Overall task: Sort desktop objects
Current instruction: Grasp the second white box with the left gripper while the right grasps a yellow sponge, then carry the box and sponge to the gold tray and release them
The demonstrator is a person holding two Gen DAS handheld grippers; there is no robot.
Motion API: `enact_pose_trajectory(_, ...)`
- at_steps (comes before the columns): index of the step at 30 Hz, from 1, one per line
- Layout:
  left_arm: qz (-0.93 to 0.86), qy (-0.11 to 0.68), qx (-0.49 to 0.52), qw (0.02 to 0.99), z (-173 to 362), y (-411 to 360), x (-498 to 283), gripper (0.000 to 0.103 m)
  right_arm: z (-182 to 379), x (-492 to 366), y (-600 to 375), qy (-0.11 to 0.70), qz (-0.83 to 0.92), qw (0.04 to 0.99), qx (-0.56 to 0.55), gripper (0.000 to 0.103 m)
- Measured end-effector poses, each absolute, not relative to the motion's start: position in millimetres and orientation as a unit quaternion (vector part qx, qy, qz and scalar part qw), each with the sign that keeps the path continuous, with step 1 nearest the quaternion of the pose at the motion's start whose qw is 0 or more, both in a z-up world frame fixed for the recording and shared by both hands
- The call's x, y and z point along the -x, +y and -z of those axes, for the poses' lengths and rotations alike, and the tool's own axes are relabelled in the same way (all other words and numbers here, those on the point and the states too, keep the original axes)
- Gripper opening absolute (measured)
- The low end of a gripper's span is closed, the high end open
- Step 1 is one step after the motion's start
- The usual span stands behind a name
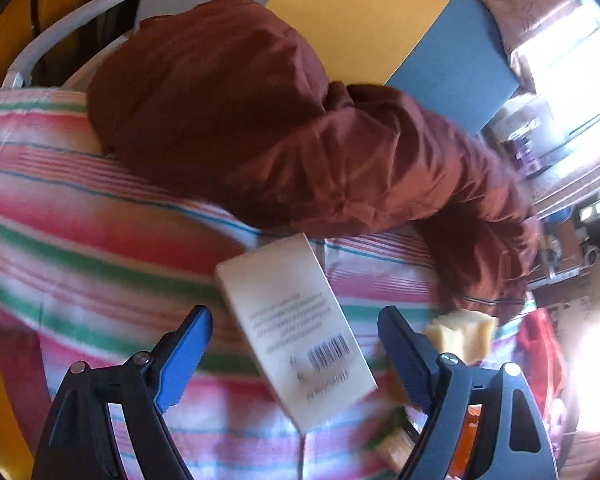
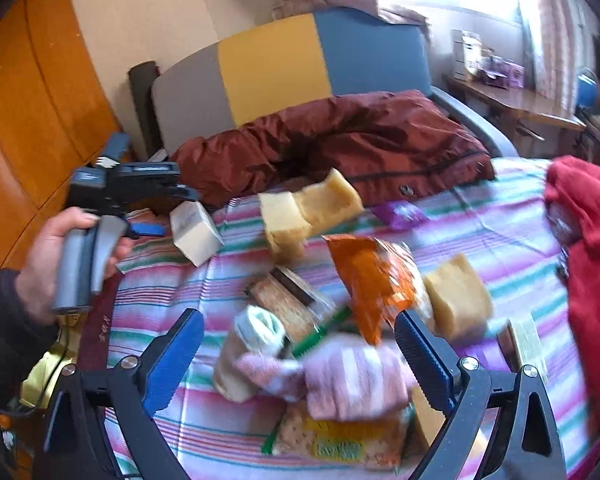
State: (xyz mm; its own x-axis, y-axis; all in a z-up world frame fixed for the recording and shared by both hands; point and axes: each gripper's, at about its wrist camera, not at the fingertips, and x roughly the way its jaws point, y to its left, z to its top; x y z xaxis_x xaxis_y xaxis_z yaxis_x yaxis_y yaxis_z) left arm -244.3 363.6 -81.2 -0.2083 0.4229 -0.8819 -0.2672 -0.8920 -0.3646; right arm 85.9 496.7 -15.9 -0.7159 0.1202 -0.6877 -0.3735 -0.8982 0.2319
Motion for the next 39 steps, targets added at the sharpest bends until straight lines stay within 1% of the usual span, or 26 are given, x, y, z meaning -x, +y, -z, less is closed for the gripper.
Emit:
enact_pose_trajectory(3, -0.776, -0.03, 0.592, 0.215, 92.3, 372.2, 242.1, 0.082, 10.6, -63.4, 501.1, 0.17, -0.912, 0.118, 0.354, 0.096)
enact_pose_trajectory(4, -0.772, -0.028, 0.596, 0.219, 96.7, 372.9, 242.7, 0.077, 9.4, -58.1, 502.0, 0.167, -0.913, 0.114, 0.353, 0.096)
enact_pose_trajectory(5, -0.766, -0.032, 0.601, 0.226, 101.3, 371.3, 240.6, 0.066, 8.6, -49.4, 503.9, 0.162, -0.914, 0.109, 0.355, 0.096)
enact_pose_trajectory(6, -0.76, -0.035, 0.606, 0.233, 105.9, 368.8, 237.7, 0.06, 8.8, -41.5, 505.8, 0.158, -0.914, 0.106, 0.358, 0.095)
enact_pose_trajectory(7, -0.758, -0.028, 0.607, 0.238, 109.0, 367.3, 234.3, 0.051, 9.8, -30.8, 509.0, 0.155, -0.913, 0.101, 0.363, 0.092)
enact_pose_trajectory(8, -0.76, -0.014, 0.602, 0.243, 110.5, 366.7, 230.5, 0.05, 11.9, -19.6, 512.4, 0.154, -0.912, 0.093, 0.369, 0.088)
enact_pose_trajectory(10, -0.76, -0.01, 0.595, 0.26, 110.7, 360.4, 223.7, 0.05, 18.4, -0.9, 519.3, 0.152, -0.907, 0.085, 0.384, 0.085)
enact_pose_trajectory(13, -0.76, -0.013, 0.592, 0.266, 106.9, 349.0, 218.0, 0.05, 31.5, 35.2, 525.9, 0.13, -0.898, 0.088, 0.41, 0.081)
enact_pose_trajectory(18, -0.768, -0.008, 0.579, 0.273, 93.6, 331.8, 203.7, 0.05, 61.1, 82.3, 532.4, 0.108, -0.875, 0.1, 0.462, 0.078)
enact_pose_trajectory(19, -0.772, -0.004, 0.575, 0.273, 91.0, 329.3, 200.6, 0.05, 66.6, 87.9, 532.5, 0.108, -0.87, 0.097, 0.471, 0.073)
enact_pose_trajectory(20, -0.774, 0.0, 0.571, 0.274, 88.3, 326.6, 198.5, 0.05, 72.2, 93.0, 530.7, 0.105, -0.866, 0.095, 0.48, 0.06)
enact_pose_trajectory(21, -0.777, 0.002, 0.566, 0.276, 85.0, 323.1, 194.3, 0.05, 74.8, 95.2, 530.0, 0.099, -0.863, 0.101, 0.485, 0.052)
enact_pose_trajectory(22, -0.78, 0.001, 0.561, 0.277, 82.3, 318.6, 190.1, 0.05, 75.9, 96.2, 527.6, 0.091, -0.861, 0.107, 0.488, 0.041)
enact_pose_trajectory(25, -0.789, 0.005, 0.548, 0.279, 69.1, 305.5, 186.2, 0.05, 70.9, 90.9, 519.5, 0.093, -0.865, 0.103, 0.482, 0.038)
enact_pose_trajectory(27, -0.795, 0.011, 0.536, 0.284, 61.5, 304.9, 175.7, 0.05, 62.4, 86.3, 512.5, 0.094, -0.871, 0.096, 0.472, 0.038)
enact_pose_trajectory(35, -0.819, 0.01, 0.497, 0.288, 29.3, 276.4, 133.4, 0.05, 30.6, 52.4, 474.9, 0.15, -0.887, 0.05, 0.434, 0.038)
enact_pose_trajectory(39, -0.827, 0.001, 0.487, 0.28, 20.2, 248.2, 113.5, 0.05, 22.8, 39.7, 444.7, 0.149, -0.892, 0.035, 0.425, 0.038)
